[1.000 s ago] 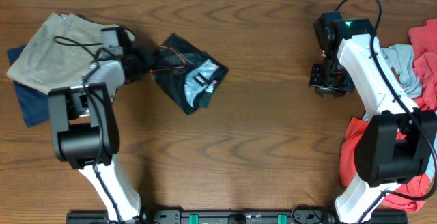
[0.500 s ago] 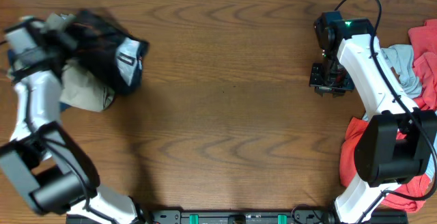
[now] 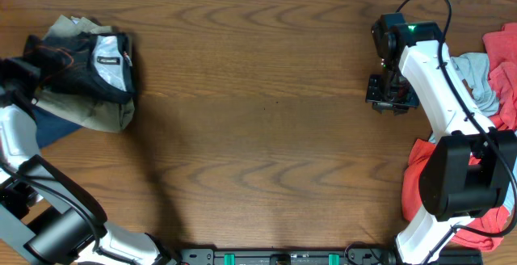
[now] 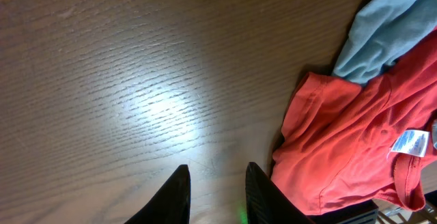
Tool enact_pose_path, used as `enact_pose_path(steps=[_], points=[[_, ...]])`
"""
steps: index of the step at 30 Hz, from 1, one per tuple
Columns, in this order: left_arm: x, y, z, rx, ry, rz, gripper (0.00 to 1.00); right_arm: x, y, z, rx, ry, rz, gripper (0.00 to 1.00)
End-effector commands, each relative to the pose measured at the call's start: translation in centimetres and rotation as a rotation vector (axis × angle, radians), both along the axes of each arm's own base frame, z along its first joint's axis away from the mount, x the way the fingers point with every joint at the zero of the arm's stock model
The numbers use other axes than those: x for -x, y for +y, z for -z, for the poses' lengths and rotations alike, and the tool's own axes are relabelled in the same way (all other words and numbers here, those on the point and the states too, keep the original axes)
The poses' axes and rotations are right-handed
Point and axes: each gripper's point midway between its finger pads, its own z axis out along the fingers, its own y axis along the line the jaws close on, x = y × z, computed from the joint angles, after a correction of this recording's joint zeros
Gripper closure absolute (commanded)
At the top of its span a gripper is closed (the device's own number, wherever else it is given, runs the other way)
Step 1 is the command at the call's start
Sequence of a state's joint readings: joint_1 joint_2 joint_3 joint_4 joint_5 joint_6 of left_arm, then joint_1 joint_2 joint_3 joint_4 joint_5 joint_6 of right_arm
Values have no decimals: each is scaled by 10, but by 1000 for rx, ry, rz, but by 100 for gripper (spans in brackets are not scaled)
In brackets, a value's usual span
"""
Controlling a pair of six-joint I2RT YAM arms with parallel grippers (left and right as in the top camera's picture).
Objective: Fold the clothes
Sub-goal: 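Place the black bundle on top of the khaki pile with the left gripper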
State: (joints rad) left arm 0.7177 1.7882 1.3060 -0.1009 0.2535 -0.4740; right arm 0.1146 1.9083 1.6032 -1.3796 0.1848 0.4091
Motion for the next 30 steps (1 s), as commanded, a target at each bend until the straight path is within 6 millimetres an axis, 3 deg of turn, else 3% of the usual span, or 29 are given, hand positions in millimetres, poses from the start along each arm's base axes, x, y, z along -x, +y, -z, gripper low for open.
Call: enact_pose_path(steps=[1,9,12,13,24,30], points=[[13,24,-19,-48,-18,-72,94,0,-7,-6,15,-15,4,74],[27,40,-18,-61,-4,-122,90,0,-7,-6,15,-15,4,71],[28,39,-16,-71,12,-109,40,0,-7,-6,15,-16,4,69],[28,38,-15,-72,22,-104,36,0,-7,-6,15,-17,3,69],[37,23,4,4,88,-80,31,-5,-6,-6,13,-37,4,65],[17,-6,2,32,47,98,35,-9,-4,-5,-2,-52,5,64]])
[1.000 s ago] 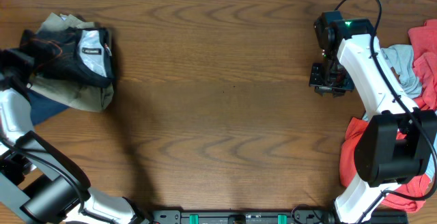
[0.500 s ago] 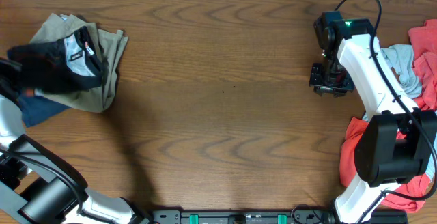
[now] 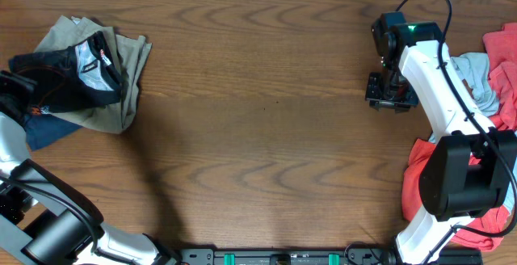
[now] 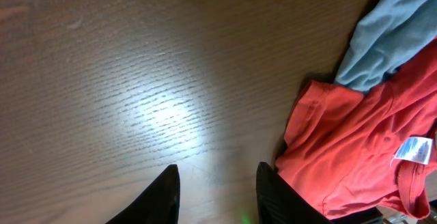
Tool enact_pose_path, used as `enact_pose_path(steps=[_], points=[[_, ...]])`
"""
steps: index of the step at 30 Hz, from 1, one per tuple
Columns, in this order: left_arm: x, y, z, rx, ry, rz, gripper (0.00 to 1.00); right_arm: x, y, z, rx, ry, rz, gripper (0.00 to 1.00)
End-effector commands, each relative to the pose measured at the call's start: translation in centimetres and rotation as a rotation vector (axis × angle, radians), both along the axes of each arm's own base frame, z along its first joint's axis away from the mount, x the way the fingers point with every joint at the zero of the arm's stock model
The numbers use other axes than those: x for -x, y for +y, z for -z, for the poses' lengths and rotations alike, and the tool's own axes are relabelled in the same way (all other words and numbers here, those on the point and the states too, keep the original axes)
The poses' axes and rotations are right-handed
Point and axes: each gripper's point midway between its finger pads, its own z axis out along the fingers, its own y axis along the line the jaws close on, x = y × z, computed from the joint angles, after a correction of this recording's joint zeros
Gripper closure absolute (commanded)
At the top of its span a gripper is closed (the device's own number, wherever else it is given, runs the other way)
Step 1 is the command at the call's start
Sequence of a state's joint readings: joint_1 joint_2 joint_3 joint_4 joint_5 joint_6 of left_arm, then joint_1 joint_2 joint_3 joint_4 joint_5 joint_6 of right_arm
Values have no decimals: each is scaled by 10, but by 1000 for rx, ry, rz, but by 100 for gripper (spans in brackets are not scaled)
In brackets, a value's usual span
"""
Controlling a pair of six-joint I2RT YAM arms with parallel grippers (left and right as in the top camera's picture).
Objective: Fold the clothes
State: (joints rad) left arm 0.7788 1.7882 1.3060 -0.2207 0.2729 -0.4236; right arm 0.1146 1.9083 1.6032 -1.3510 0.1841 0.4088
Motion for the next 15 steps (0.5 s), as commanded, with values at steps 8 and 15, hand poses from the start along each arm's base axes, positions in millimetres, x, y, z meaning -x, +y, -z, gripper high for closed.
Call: enact_pose_path(steps=[8,15], points=[[-54,-75,-21,-29,-58,298,36,-11,7,-4,-66,-61,9,63],[-77,-111,0,-84,32,335,37,-9,7,-4,-67,-50,10,63]])
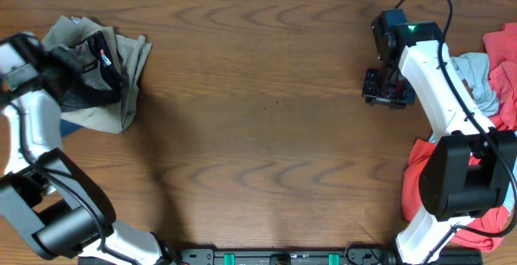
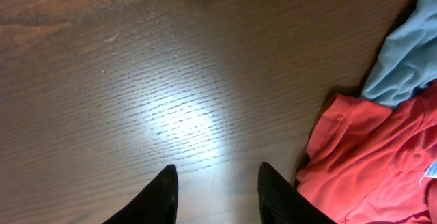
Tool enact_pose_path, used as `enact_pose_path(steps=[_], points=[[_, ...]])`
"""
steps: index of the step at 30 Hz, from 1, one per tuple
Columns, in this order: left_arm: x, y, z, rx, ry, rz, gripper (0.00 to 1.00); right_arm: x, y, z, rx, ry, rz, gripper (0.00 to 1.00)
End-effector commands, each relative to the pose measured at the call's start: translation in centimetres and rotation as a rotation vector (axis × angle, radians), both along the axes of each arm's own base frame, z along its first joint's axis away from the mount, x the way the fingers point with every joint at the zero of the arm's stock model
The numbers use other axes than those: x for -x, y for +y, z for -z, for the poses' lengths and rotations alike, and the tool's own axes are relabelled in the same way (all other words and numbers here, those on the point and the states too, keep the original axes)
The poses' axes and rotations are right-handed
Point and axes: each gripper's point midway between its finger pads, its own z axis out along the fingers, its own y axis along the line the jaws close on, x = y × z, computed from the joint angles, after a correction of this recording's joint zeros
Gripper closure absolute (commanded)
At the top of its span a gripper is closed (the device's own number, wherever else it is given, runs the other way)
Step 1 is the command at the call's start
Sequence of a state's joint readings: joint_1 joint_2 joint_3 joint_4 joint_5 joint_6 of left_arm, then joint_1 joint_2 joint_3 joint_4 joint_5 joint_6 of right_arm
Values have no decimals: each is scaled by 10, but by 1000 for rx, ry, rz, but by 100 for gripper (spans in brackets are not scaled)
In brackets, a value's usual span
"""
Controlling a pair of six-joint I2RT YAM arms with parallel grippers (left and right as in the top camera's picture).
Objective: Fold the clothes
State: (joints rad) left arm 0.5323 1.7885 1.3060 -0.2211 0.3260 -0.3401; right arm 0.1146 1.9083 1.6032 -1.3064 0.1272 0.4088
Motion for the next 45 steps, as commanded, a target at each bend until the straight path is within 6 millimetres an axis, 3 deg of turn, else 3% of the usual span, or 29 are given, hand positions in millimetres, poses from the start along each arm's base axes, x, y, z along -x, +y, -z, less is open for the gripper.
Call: enact_pose_path(steps=[1,13,16,19,22,26,32,36,39,42,45], points=[[-10,-6,5,-66,37,2,37,2,-4,-6,-5,-8,6,63],[-22,-39,71,-37,171,63,36,4,-4,-6,-3,0,6,59],[-23,-55,84,-3,199,103,37,3,-5,-6,1,-4,5,56],[-28,-80,86,63,180,181,36,2,-5,-6,3,-8,1,55],[-33,-93,81,92,150,225,36,1,-5,-6,3,-10,-2,55],[-35,-84,66,70,113,220,36,1,-7,-6,3,-11,3,55],[-31,-54,7,3,-8,164,4,2,-10,-6,3,-7,11,55],[-25,-53,-38,-41,-88,157,2,-1,-9,-6,1,-16,11,55],[-16,-63,-61,-41,-112,175,2,-3,-9,-6,0,-25,11,55],[-4,-79,-65,-16,-80,198,2,-5,-4,-5,-28,-35,12,53],[5,-99,-52,24,-8,231,2,-13,11,-5,-137,-61,21,52]])
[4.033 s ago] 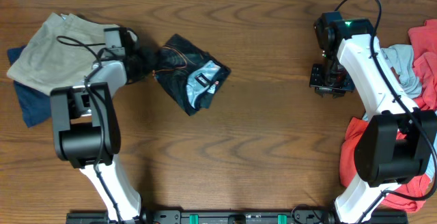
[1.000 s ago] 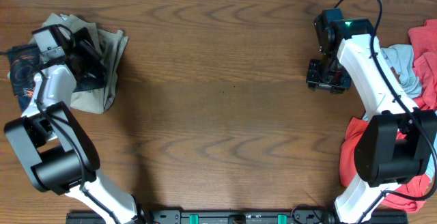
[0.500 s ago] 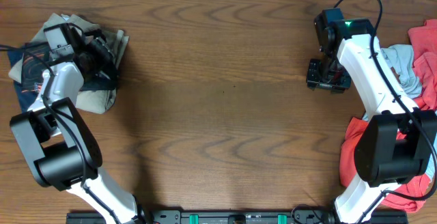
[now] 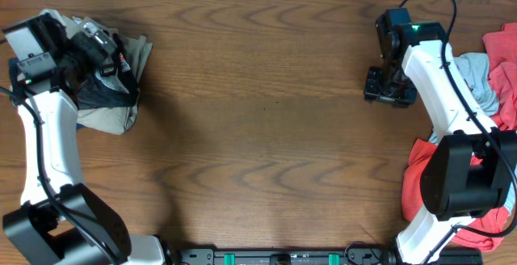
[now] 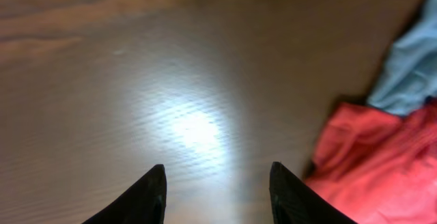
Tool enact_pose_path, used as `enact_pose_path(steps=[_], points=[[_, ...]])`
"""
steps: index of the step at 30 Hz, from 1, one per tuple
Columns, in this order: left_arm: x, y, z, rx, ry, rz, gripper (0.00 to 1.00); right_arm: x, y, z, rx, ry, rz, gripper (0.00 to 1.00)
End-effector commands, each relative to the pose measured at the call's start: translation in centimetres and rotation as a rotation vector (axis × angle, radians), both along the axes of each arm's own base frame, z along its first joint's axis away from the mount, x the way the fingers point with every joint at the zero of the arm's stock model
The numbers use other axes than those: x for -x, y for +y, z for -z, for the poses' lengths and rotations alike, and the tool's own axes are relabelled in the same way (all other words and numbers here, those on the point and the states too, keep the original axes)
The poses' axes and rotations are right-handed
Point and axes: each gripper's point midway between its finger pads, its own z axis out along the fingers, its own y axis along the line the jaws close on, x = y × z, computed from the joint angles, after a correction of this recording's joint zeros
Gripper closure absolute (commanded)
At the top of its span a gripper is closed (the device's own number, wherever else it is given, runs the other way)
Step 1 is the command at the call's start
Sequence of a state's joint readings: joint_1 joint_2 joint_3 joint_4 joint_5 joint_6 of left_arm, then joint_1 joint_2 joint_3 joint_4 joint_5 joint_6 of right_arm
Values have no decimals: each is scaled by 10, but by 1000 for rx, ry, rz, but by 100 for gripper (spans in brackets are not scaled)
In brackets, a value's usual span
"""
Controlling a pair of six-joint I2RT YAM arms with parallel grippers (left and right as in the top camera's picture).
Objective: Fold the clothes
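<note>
A heap of clothes lies at the far left: a dark garment [image 4: 103, 94] with a grey-white patch on top of an olive garment [image 4: 113, 119]. My left gripper [image 4: 98, 45] is down in the dark garment; its fingers are lost against the cloth. My right gripper [image 4: 386, 94] hovers over bare wood at the far right, open [image 5: 217, 183] with nothing between its fingers. Just right of it lie a red garment [image 5: 382, 162] and a light blue garment [image 5: 416, 67].
The brown wooden table [image 4: 258, 136] spans the view. More red clothes [image 4: 420, 172] are bunched along the right edge around my right arm's base, and the light blue garment [image 4: 478, 79] lies beside another red piece at the far right corner.
My left arm has swung in from the table's left edge and now lies over the heap, its gripper in the dark garment. My right gripper's fingers stand wider apart and it has shifted slightly.
The dark garment first lay on the olive one with my left gripper at its left edge. Then it was stretched toward the left edge. Later it was bunched back on the heap, where my left gripper now sits. My right gripper stayed open over wood, opening wider.
</note>
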State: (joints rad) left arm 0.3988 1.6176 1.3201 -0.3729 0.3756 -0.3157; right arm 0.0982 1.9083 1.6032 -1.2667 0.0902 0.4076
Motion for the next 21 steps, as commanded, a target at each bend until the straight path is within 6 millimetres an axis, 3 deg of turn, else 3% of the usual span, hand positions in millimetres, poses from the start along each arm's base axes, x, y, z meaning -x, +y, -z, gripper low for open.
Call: enact_pose_path(steps=[1,5,7,11,15,21], points=[[4,-25,13,32,68,60,2,-6,14,-6,-132,-34,7,52],[20,-70,36,19,204,169,2,-14,17,-7,-201,-64,27,44],[29,-89,47,-36,273,222,2,-16,12,-7,-201,-74,38,38],[52,-122,64,-199,415,321,2,-21,-5,-8,-219,-91,77,34],[78,-155,74,-257,521,417,2,-21,-14,-11,-309,-99,58,31],[127,-179,84,-262,704,521,2,-3,-27,-9,-324,-34,75,28]])
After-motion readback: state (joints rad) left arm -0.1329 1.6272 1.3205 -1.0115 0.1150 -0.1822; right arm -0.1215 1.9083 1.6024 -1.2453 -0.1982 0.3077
